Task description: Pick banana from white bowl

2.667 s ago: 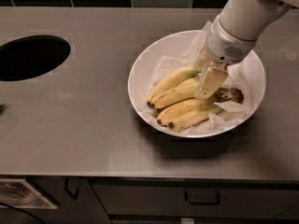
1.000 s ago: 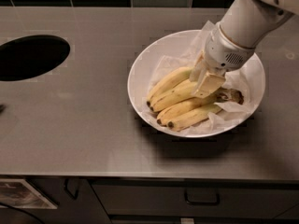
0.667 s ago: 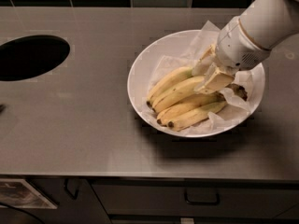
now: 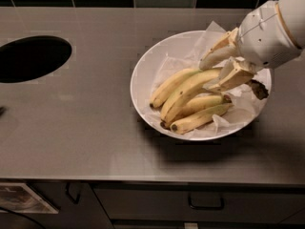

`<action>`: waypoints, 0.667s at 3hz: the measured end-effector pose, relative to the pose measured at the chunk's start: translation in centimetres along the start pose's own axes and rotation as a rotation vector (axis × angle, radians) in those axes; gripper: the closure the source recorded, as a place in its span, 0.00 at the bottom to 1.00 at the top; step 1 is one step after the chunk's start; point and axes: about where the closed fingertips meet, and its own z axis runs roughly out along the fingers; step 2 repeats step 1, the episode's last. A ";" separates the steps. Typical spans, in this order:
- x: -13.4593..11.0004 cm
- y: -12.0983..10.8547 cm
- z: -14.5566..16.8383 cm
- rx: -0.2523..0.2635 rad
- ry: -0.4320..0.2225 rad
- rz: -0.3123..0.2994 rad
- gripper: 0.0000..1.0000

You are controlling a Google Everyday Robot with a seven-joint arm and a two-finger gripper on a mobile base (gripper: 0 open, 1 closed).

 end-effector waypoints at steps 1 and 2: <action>-1.1 0.2 -1.7 0.068 -0.004 -0.023 1.00; -1.1 0.2 -1.7 0.068 -0.004 -0.023 1.00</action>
Offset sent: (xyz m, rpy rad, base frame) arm 0.0000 0.0000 0.0000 0.0000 0.0000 0.0000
